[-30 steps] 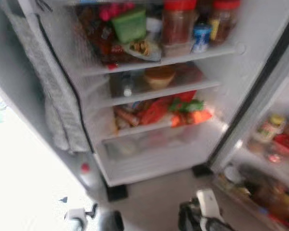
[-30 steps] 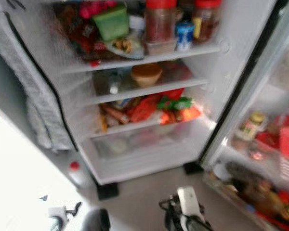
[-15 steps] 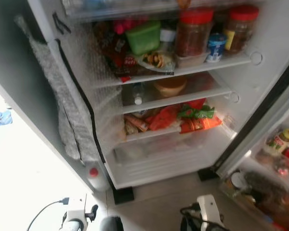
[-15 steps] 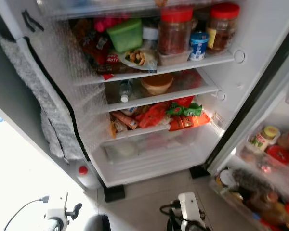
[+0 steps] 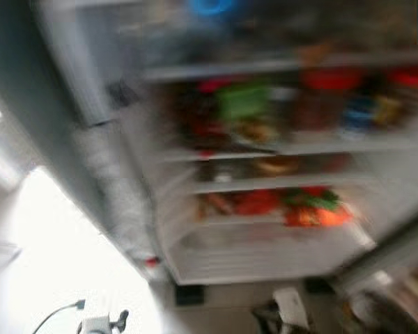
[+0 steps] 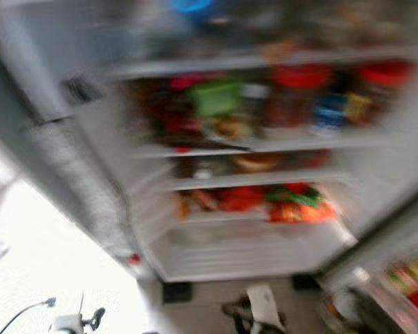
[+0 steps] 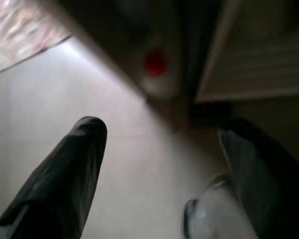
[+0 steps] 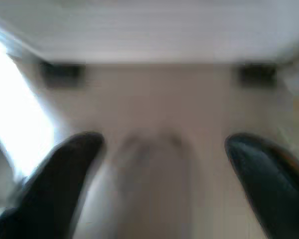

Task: Restocking fridge

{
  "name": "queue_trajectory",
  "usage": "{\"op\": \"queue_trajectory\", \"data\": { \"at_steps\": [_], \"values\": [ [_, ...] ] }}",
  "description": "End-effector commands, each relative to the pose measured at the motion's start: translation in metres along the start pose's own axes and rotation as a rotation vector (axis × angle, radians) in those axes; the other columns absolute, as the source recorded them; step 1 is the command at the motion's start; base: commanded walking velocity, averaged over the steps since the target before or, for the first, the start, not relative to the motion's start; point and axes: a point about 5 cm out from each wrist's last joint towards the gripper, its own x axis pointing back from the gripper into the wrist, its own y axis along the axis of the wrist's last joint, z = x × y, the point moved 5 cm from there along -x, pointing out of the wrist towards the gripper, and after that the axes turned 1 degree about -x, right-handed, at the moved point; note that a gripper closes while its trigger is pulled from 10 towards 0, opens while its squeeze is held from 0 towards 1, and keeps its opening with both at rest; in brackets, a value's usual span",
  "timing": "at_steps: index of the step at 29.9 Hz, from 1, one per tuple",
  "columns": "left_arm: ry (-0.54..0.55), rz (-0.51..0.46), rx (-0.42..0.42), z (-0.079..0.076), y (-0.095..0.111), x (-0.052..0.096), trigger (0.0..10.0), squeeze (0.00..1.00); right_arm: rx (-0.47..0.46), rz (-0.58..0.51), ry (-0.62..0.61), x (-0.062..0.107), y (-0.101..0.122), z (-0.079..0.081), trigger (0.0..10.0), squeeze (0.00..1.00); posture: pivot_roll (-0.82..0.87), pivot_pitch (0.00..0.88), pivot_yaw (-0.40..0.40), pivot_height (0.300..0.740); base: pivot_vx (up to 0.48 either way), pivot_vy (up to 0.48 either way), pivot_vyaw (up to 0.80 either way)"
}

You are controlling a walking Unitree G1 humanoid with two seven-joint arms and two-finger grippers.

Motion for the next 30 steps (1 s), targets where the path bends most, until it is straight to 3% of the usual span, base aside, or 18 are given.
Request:
{"op": "queue_trajectory", "data": {
  "at_steps": [1, 21, 30],
  "values": [
    [0.044, 0.061, 0.005, 0.0203, -0.0242, 0.0092, 10.0, 0.0, -0.018, 0.076, 0.031, 0.0024, -0.0219, 0.0148, 10.0, 0.0, -0.03, 0.066, 0.051, 0.695, -0.42, 0.0, 0.0],
    [0.041, 0.072, 0.008, 0.0199, -0.0269, 0.0099, 10.0, 0.0, -0.014, 0.08, 0.04, 0.0022, -0.022, 0.016, 10.0, 0.0, -0.02, 0.068, 0.052, 0.695, -0.439, 0.0, 0.0],
    [0.08, 0.098, 0.045, 0.028, -0.0314, 0.011, 10.0, 0.0, -0.015, 0.078, 0.042, 0.0023, -0.022, 0.0161, 10.0, 0.0, -0.03, 0.064, 0.052, 0.695, 0.0, 0.0, 0.0]
  ]
}}
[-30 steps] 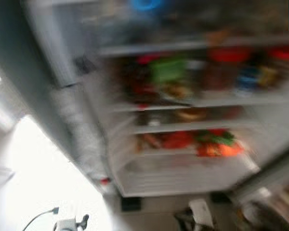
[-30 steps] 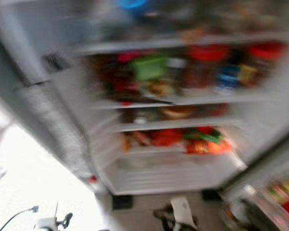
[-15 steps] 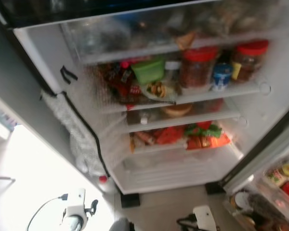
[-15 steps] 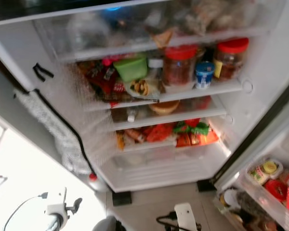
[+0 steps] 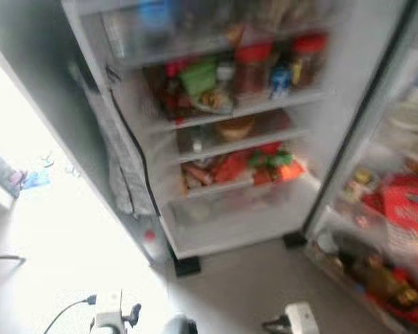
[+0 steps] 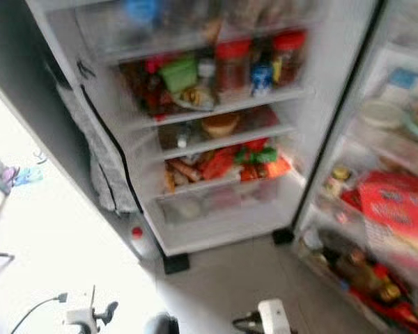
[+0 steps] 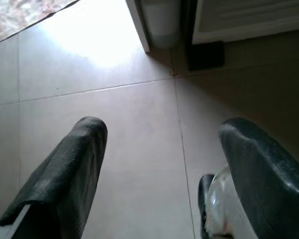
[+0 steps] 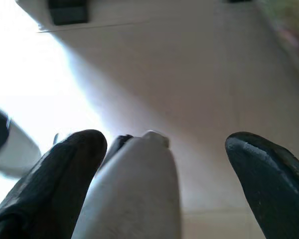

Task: Restocking fridge

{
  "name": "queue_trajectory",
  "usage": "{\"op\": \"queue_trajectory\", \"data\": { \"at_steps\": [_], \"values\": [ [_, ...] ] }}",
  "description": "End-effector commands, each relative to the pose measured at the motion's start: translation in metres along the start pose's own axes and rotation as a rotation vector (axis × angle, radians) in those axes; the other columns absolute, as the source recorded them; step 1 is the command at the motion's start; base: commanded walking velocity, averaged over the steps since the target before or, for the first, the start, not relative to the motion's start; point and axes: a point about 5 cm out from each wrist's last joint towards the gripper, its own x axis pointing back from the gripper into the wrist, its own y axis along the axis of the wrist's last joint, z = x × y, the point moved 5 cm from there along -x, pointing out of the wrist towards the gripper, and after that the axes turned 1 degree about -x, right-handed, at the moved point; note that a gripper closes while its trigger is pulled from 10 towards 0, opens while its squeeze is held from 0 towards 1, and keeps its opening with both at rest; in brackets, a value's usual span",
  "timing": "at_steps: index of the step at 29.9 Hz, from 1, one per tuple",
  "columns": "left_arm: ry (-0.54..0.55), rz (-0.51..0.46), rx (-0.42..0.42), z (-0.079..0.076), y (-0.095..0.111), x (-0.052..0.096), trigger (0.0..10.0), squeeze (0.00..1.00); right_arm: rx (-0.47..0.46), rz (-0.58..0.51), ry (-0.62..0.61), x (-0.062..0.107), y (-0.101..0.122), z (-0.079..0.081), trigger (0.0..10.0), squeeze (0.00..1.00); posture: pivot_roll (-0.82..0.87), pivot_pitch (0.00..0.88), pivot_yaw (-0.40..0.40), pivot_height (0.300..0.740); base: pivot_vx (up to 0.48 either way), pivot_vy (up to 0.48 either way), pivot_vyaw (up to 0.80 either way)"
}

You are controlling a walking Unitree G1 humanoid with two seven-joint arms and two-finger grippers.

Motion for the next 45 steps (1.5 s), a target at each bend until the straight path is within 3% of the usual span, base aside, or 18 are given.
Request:
{"op": "queue_trajectory", "data": {
  "at_steps": [1, 9, 24, 45],
  "values": [
    [0.018, -0.002, 0.007, 0.0047, 0.003, -0.001, 10.0, 0.0, -0.005, 0.046, 0.02, 0.0015, -0.0149, 0.0094, 10.0, 0.0, -0.03, 0.064, 0.052, 0.7, 0.0, 0.0, 0.0],
    [0.028, 0.001, 0.022, 0.0071, 0.0035, -0.0013, 10.0, 0.0, -0.009, 0.039, 0.007, 0.0015, -0.0139, 0.0076, 10.0, 0.0, -0.03, 0.061, 0.051, 0.74, 0.0, 0.0, 0.0],
    [0.019, 0.008, 0.041, 0.0057, 0.0016, -0.001, 10.0, 0.0, -0.024, 0.048, 0.013, 0.0015, -0.0155, 0.0091, 10.0, 0.0, -0.03, 0.053, 0.053, 0.74, 0.0, 0.0, 0.0],
    [0.024, 0.001, 0.035, 0.0071, 0.0033, -0.0011, 10.0, 0.0, -0.038, 0.042, 0.006, 0.0014, -0.015, 0.0093, 10.0, 0.0, -0.05, 0.043, 0.056, 0.74, 0.0, 0.412, 0.0]
  ]
}}
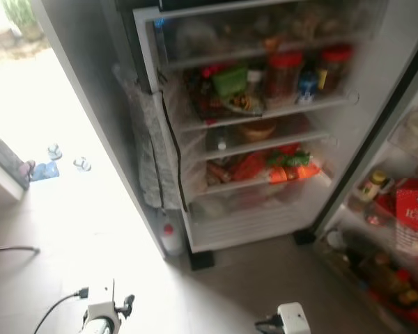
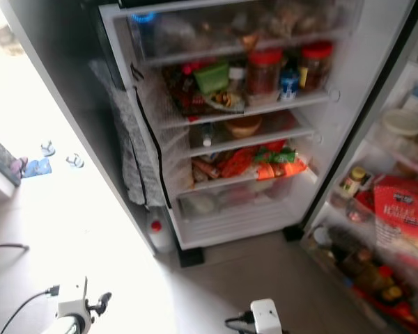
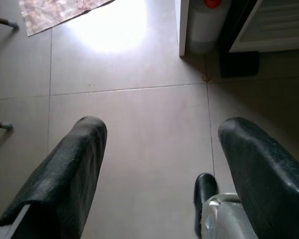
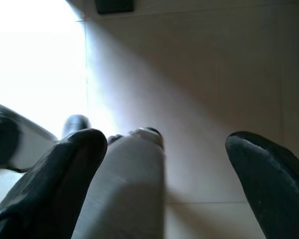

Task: Restocking fridge

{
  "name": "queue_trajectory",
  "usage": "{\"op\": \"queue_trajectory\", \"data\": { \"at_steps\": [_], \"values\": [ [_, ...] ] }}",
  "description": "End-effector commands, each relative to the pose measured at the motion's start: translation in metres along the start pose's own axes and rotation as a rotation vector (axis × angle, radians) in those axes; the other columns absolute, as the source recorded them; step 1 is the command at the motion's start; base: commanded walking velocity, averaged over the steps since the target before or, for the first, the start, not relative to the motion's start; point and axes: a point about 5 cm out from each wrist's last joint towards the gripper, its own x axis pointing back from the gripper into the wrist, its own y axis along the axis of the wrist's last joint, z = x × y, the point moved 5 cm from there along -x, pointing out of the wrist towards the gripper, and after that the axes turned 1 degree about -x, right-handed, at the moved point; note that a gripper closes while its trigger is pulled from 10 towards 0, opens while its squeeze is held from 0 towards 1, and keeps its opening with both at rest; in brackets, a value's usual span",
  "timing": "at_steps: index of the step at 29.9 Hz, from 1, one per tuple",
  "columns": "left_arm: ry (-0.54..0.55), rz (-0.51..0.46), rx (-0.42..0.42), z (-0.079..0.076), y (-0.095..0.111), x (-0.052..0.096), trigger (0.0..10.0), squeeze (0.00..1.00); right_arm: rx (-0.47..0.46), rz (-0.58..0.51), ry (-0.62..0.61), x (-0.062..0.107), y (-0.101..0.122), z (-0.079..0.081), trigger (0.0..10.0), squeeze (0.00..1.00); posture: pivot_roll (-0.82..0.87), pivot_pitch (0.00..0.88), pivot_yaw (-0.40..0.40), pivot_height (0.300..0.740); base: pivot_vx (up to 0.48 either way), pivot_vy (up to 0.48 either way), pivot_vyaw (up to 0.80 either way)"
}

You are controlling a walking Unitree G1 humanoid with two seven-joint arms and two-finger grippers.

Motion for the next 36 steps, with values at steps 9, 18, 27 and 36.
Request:
{"op": "queue_trajectory", "data": {
  "at_steps": [9, 18, 27, 36],
  "values": [
    [0.016, 0.002, -0.009, 0.0083, 0.0019, -0.0004, 10.0, 0.0, -0.041, 0.013, -0.005, -0.0011, -0.0022, 0.0065, 10.0, 0.0, -0.05, 0.042, 0.059, 0.74, 0.0, 0.0, -0.23],
    [0.021, 0.019, -0.005, 0.0109, -0.0043, 0.0014, 10.0, 0.0, -0.03, 0.014, -0.002, -0.0011, -0.0022, 0.0072, 10.0, 0.0, -0.05, 0.045, 0.06, 0.74, 0.0, 0.0, -0.74],
    [0.018, 0.024, 0.0, 0.0097, -0.0053, 0.0014, 10.0, 0.0, -0.037, 0.003, -0.009, -0.001, -0.0009, 0.0064, 10.0, 0.0, -0.04, 0.045, 0.06, 0.74, 0.0, 0.154, -0.31],
    [0.015, 0.026, -0.002, 0.0087, -0.0053, 0.0012, 10.0, 0.0, -0.036, -0.004, -0.014, -0.001, 0.0001, 0.0057, 10.0, 0.0, -0.05, 0.046, 0.062, 0.74, 0.0, 0.285, 0.0]
  ]
}}
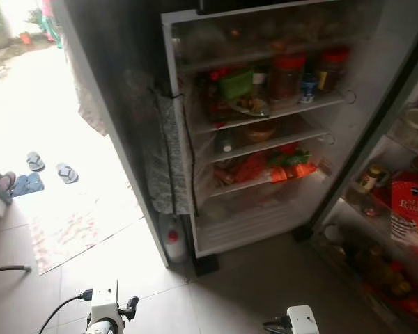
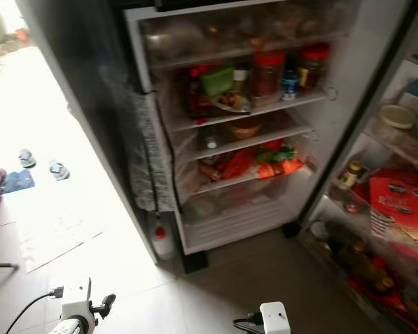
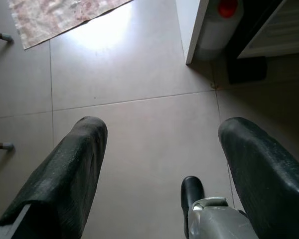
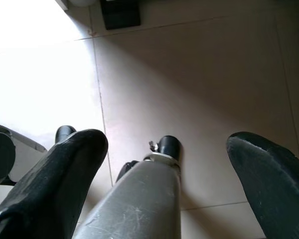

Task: Restocking fridge

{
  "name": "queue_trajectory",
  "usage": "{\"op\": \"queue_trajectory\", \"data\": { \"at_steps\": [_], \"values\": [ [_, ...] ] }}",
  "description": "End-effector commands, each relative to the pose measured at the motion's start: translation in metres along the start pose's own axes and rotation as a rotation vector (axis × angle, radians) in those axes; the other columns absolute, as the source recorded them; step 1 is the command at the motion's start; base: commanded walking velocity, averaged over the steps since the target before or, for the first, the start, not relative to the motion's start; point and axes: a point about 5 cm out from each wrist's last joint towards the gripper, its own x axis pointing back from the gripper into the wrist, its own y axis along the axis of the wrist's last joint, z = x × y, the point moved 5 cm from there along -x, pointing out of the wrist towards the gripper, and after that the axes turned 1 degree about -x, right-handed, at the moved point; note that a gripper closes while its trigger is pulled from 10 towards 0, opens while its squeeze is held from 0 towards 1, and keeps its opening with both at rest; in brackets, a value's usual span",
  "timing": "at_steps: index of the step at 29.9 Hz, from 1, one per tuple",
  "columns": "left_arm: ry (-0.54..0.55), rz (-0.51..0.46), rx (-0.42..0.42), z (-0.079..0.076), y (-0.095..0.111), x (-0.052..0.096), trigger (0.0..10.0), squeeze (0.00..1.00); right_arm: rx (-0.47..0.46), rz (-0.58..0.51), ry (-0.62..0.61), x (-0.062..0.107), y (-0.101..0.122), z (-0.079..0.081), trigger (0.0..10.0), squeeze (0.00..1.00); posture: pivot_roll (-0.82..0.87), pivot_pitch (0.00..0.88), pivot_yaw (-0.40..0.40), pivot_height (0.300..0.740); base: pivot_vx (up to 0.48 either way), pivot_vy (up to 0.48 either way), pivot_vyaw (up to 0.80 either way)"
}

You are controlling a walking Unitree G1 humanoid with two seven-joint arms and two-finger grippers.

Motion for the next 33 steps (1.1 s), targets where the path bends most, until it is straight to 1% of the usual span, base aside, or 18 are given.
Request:
{"op": "queue_trajectory", "data": {
  "at_steps": [1, 5, 8, 24, 27, 33],
  "values": [
    [0.006, 0.026, 0.004, 0.003, -0.0059, 0.0009, 10.0, 0.0, -0.006, 0.012, -0.006, 0.0008, -0.0048, -0.0002, 10.0, 0.0, -0.05, 0.046, 0.062, 0.74, 0.0, 0.281, 0.0],
    [0.005, 0.03, 0.001, 0.003, -0.0067, 0.001, 10.0, 0.0, -0.014, 0.015, -0.011, 0.0009, -0.0056, -0.0005, 10.0, 0.0, -0.05, 0.043, 0.064, 0.74, 0.0, 0.281, -0.15],
    [0.002, 0.031, -0.017, 0.0032, -0.0065, 0.0009, 10.0, 0.0, -0.008, 0.023, -0.011, 0.0009, -0.0066, -0.0005, 10.0, 0.0, -0.05, 0.038, 0.066, 0.74, 0.0, 0.0, -0.78],
    [0.001, 0.044, -0.013, 0.0048, -0.0101, 0.0016, 10.0, 0.0, -0.007, 0.027, -0.01, 0.0011, -0.0085, 0.0007, 10.0, 0.0, -0.05, 0.025, 0.072, 0.74, 0.0, 0.0, -0.77],
    [-0.001, 0.041, -0.015, 0.004, -0.0093, 0.0014, 10.0, 0.0, -0.005, 0.026, -0.01, 0.0011, -0.0084, 0.0008, 10.0, 0.0, -0.05, 0.029, 0.073, 0.74, 0.0, 0.275, -0.77],
    [-0.002, 0.043, -0.022, 0.0029, -0.0093, 0.0012, 10.0, 0.0, -0.005, 0.028, -0.012, 0.0011, -0.0083, 0.0004, 10.0, 0.0, -0.05, 0.037, 0.071, 0.74, 0.0, 0.0, -0.77]
  ]
}}
